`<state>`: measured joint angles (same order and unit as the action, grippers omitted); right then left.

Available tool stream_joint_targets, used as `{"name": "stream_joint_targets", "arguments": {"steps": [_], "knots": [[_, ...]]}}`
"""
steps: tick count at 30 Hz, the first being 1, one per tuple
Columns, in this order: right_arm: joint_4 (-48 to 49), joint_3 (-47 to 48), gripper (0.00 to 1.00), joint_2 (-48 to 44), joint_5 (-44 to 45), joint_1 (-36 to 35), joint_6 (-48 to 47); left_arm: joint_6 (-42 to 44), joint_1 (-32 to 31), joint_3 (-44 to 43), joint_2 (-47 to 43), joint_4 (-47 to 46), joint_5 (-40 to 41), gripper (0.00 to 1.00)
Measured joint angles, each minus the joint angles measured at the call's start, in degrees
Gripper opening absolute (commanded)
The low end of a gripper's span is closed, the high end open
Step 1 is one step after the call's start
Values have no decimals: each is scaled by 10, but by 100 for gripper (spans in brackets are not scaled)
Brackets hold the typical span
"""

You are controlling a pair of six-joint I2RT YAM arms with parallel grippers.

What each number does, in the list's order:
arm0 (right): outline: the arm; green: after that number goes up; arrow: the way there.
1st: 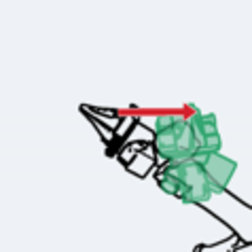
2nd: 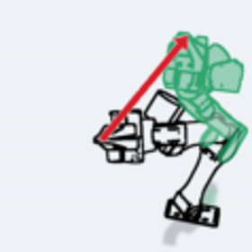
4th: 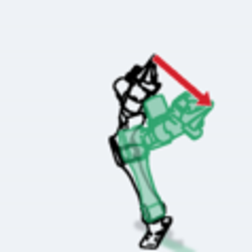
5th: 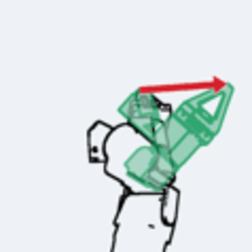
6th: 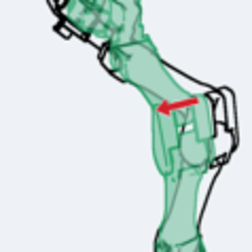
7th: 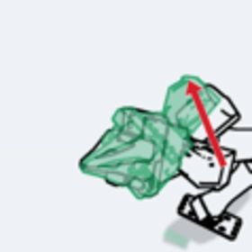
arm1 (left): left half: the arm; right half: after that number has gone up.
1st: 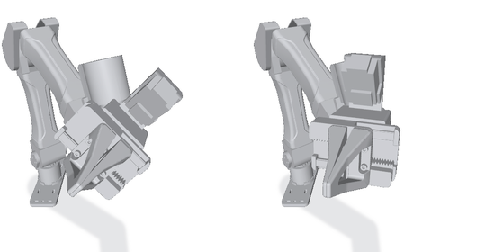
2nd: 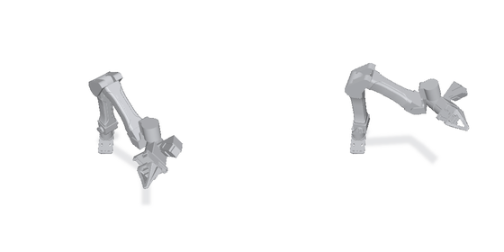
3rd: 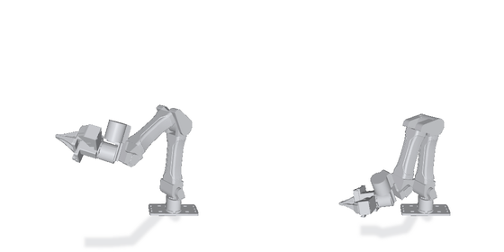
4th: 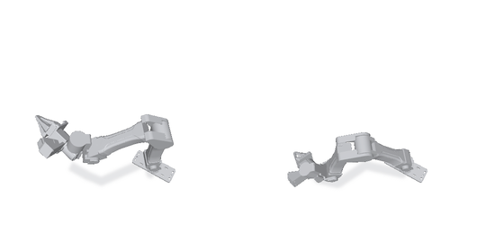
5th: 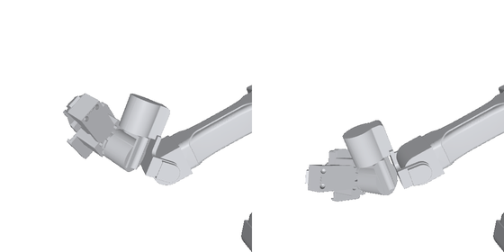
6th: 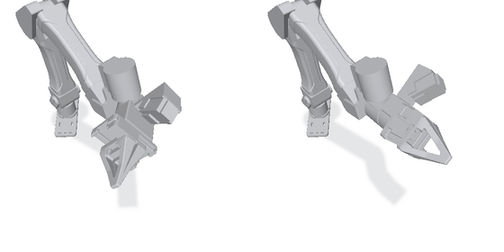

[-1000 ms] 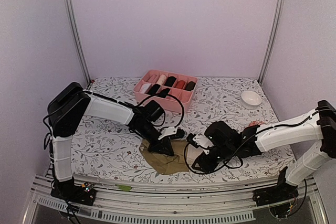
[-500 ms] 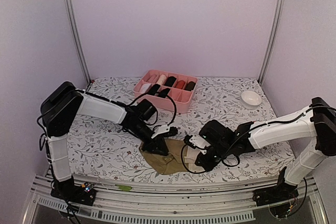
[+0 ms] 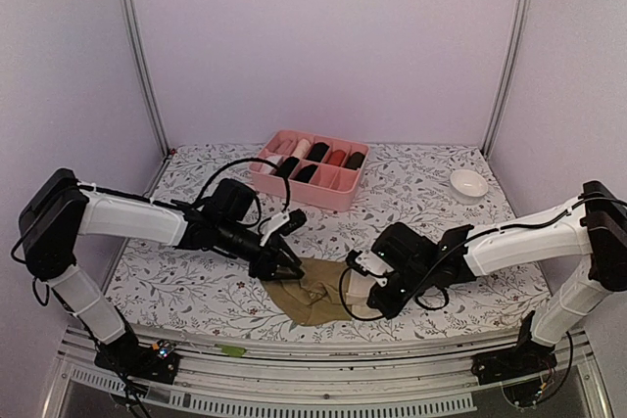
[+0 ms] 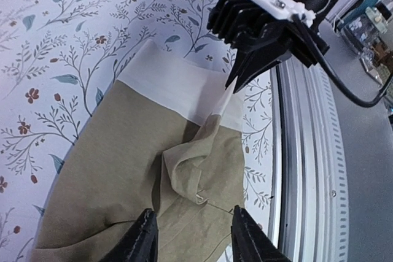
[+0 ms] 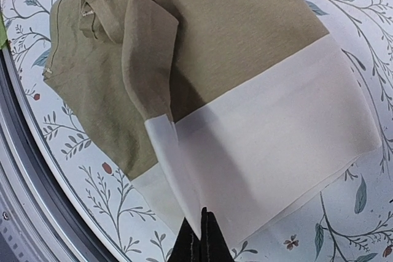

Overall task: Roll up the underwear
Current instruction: Pick up the underwear from the center of the board.

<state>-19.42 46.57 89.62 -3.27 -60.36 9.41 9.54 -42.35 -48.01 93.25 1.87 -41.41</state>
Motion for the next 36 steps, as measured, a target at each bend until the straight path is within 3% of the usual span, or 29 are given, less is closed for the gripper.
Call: {"name": "stream_joint_targets", "arguments": {"steps": [9,27,33,36], "knots": [[-10,24,0,0,6,0,0,-155,-25,5,39,-56,14,40],[-12,28,0,1,25,1,0,-183,-59,-12,99,-34,71,39],[-12,28,0,1,27,1,0,-182,-59,-21,118,-33,56,28],[-12,28,0,1,28,1,0,-181,-59,-22,123,-32,47,12]]}}
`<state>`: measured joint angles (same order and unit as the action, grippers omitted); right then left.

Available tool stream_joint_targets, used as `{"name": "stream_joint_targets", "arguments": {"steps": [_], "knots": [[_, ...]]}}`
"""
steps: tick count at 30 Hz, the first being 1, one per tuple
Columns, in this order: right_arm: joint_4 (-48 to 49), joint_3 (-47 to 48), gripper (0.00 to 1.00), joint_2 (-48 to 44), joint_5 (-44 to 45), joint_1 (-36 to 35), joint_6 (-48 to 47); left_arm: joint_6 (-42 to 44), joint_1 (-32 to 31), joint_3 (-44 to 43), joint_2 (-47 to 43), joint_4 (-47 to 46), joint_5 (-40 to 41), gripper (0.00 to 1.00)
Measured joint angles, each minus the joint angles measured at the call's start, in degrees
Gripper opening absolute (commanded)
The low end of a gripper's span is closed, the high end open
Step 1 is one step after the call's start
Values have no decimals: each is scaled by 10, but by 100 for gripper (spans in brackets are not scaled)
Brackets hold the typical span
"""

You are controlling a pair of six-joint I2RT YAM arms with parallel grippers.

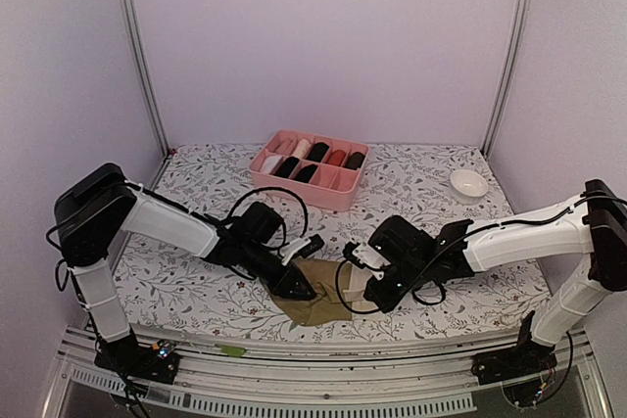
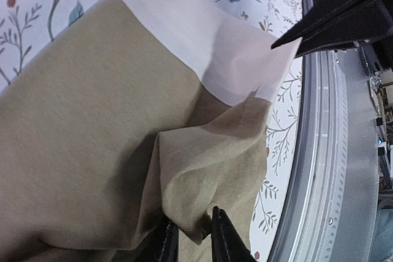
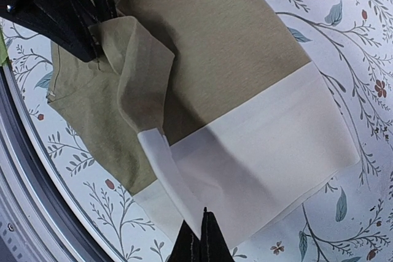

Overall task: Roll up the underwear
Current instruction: Pick up the underwear from the center of the board, then fold the underwear at the center of the board.

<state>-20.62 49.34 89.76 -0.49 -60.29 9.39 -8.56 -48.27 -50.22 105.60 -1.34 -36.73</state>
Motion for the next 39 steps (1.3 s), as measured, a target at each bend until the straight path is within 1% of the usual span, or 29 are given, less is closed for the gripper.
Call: {"name": "stream_joint_targets", "arguments": {"steps": [1,2,9,14,18,19,20,24,28,33,39], "knots": [[0,0,0,0,0,0,0,0,0,0,0,0,-2,5],[0,0,0,0,1,0,0,-2,0,0,0,0,-2,1],[-15,7,0,-2,18,11,0,28,17,-4,-17,23,-3,0],[-22,37,0,-15,47,54,-2,78,50,-53,-30,73,10,0],[-15,73,0,-18,67,107,-18,137,81,-132,-28,122,44,0],[-12,80,0,-17,71,118,-26,161,87,-167,-23,134,56,0],[-9,90,0,-15,73,129,-34,172,95,-181,-19,135,63,0],[11,138,0,16,78,169,-75,254,109,-286,23,161,113,0],[29,163,0,53,79,188,-118,322,110,-348,78,181,157,0],[31,164,0,74,74,195,-149,368,110,-356,118,208,180,0],[39,160,0,74,52,196,-172,384,110,-341,120,216,173,0]]}}
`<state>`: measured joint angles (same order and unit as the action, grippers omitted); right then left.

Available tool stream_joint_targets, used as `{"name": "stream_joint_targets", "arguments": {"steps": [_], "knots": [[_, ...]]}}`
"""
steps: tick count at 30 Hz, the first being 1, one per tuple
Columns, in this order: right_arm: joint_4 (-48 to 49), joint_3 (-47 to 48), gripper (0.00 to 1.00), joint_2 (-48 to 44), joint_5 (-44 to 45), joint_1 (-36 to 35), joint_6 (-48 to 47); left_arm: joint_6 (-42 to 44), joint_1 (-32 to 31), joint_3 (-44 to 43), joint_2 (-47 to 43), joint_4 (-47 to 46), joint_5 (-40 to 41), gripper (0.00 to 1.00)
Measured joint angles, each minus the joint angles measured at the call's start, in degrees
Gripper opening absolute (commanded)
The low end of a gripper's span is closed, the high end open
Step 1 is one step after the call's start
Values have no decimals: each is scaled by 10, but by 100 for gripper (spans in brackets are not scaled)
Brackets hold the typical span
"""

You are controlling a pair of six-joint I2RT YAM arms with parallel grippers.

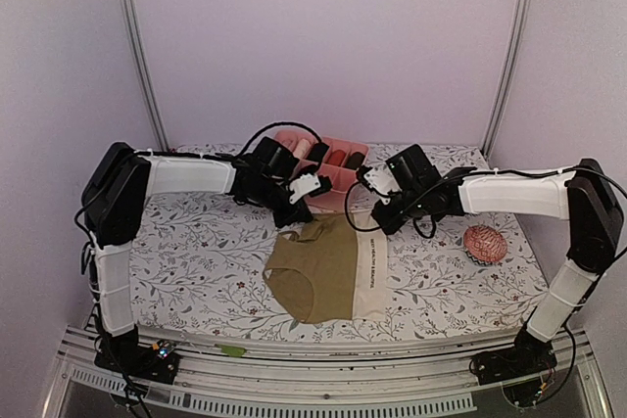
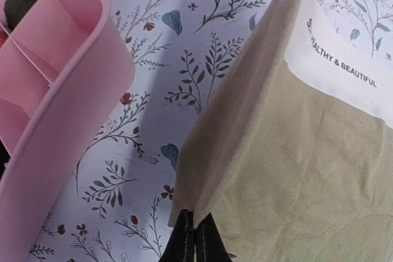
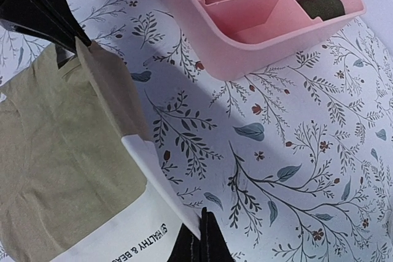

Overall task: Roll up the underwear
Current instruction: Fold the underwear at the center of the board.

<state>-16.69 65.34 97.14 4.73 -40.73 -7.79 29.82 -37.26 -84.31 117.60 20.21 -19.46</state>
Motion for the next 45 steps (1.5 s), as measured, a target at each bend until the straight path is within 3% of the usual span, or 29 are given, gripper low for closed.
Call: {"name": "stream_joint_targets", "arguments": {"steps": [12,22,45], "knots": [[11,-117,0,-89,-142,0,-30,13,-28,104,-78,2,-82,0],[6,-172,0,-110,-221,-19,-76,16,-83,174,-84,21,-119,0],[-30,-234,0,-113,-167,-156,-136,21,-114,214,-111,78,-178,0]]}}
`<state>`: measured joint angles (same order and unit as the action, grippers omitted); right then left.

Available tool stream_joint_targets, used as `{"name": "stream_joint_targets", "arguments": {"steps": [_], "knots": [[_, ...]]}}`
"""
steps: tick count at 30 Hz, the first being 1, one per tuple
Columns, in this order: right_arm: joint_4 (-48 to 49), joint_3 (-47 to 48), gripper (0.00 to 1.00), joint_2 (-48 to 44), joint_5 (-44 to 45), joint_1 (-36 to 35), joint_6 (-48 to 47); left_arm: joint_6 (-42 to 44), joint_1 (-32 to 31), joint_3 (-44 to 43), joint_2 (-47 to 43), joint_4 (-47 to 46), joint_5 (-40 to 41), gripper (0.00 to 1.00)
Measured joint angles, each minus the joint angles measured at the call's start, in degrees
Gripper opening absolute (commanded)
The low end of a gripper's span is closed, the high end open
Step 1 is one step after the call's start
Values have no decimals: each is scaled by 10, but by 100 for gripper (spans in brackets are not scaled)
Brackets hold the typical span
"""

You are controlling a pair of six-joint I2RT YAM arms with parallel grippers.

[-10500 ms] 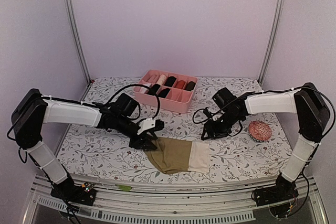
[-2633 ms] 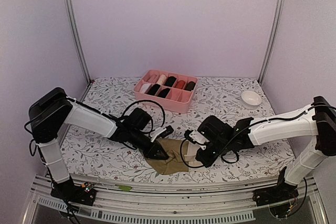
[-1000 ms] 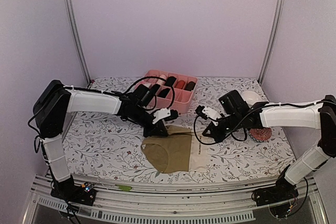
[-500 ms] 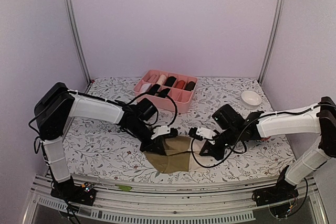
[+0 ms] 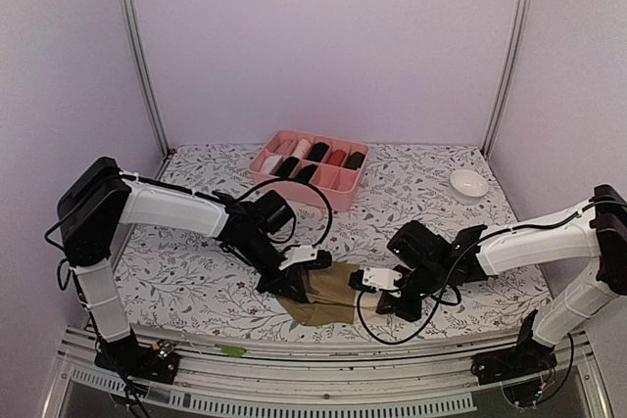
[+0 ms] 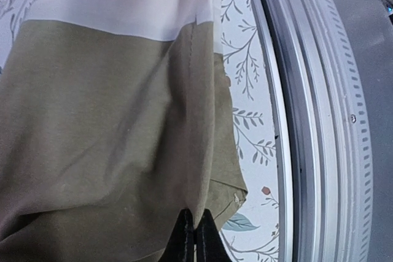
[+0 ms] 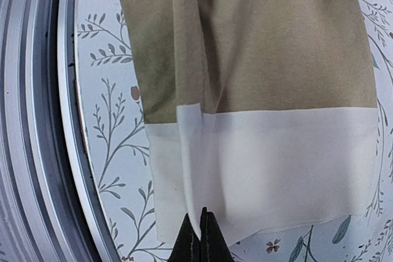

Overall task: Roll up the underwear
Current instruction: Fold the underwear at the center of the board.

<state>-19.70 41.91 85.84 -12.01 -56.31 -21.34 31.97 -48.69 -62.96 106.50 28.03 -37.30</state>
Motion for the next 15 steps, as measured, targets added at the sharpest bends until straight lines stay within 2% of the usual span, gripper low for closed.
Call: {"name": "stream_joint_targets", "arguments": {"steps": [12,15], "knots": [[0,0,4,0,40,-6,-6,-35,-20,21,0,-7,8,0],[0,0,10,0,35,-10,-6,-35,-21,24,0,-10,13,0]]}}
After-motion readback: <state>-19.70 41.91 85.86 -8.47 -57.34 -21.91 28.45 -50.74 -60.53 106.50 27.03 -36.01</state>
